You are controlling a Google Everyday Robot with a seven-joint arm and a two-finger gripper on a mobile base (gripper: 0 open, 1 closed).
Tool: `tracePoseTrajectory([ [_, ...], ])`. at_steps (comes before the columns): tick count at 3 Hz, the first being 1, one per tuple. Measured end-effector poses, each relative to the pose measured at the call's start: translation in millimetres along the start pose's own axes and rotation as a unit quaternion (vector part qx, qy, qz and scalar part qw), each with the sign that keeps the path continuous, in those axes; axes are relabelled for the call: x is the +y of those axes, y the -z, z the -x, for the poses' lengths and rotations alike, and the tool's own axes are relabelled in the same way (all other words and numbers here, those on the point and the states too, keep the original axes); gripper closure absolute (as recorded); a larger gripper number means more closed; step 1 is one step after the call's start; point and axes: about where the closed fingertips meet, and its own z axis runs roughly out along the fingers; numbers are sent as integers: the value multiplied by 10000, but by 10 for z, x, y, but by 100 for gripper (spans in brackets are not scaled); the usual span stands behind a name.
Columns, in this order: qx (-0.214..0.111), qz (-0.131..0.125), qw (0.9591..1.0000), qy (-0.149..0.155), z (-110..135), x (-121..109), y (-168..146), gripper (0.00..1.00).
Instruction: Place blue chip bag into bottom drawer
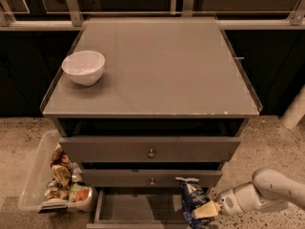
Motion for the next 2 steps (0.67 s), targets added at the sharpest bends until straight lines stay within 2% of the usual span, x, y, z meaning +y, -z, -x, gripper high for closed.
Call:
tracePoseTrajectory([
  [1,-389,61,9978,-530,-14,-473,-239,100],
  [2,-623,179,9935,-936,-7,-852,-468,100],
])
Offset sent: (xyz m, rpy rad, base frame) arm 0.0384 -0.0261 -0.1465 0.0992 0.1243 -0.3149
